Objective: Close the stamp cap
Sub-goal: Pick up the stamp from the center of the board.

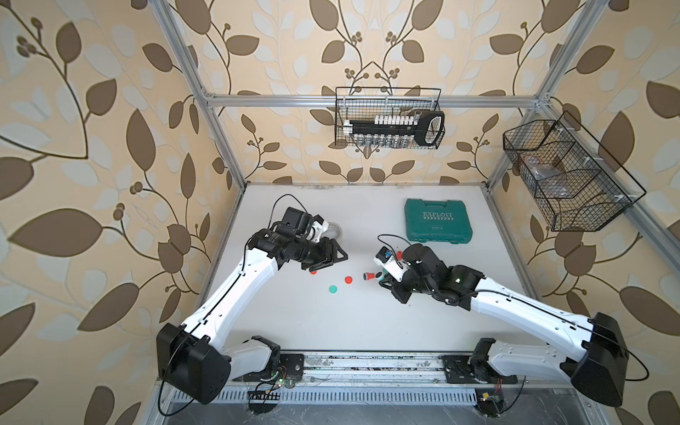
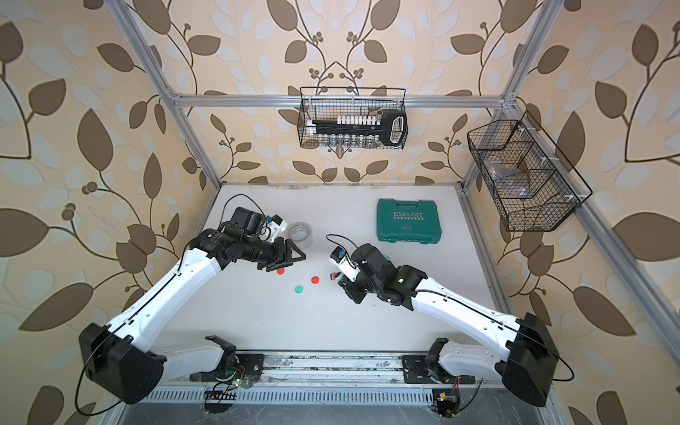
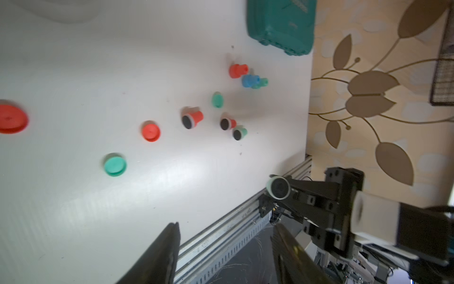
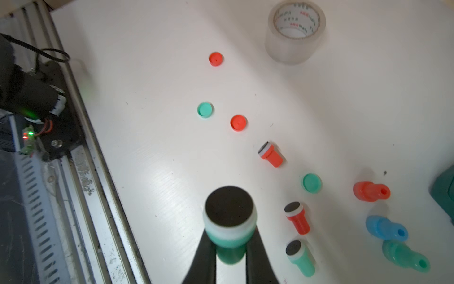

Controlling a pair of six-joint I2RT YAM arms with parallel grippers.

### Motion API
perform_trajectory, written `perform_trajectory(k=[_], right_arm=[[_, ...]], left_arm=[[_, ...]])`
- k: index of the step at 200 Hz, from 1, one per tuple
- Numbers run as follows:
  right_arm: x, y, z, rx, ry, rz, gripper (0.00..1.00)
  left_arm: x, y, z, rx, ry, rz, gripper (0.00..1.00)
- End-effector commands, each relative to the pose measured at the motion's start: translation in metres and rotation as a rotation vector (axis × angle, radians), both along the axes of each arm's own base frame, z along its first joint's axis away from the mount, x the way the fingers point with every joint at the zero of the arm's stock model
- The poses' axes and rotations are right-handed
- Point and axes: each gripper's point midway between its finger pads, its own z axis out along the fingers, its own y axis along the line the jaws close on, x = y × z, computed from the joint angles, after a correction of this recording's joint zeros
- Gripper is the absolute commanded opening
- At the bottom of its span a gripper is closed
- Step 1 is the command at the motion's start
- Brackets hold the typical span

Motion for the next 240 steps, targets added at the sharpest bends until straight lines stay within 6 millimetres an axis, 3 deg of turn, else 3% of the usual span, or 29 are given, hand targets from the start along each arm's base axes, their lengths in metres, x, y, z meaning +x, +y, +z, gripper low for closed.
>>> perform_trajectory(k=[1,37,81,179,240], right_arm=[[-0.013,0.010,0.023,0.089,-0.080,0.116,0.01],[-0.028,0.011,0.050,0.183,-0.157,0.201,0.00],[-0.040,0.012,0.069,0.248,-0.229,0.272,0.00],[-0.041,0.007,0.073,0.242,-0.245,0.260,0.00],[-0.043,0.008,0.074,0.246,-0.246,0.271,0.00]], left_arm=[[-0.018,-0.016,0.034,-0.073,0.001,-0.008,0.62],[-0.040,-0.040,0.051,-0.080,-0.013,-0.053,0.62],[-0.058,-0.063,0.050,-0.038,-0.005,-0.103,0.62],[-0.073,-0.106,0.048,-0.073,0.036,-0.133,0.57],[-0.074,-0.110,0.045,-0.070,0.040,-0.127,0.45]])
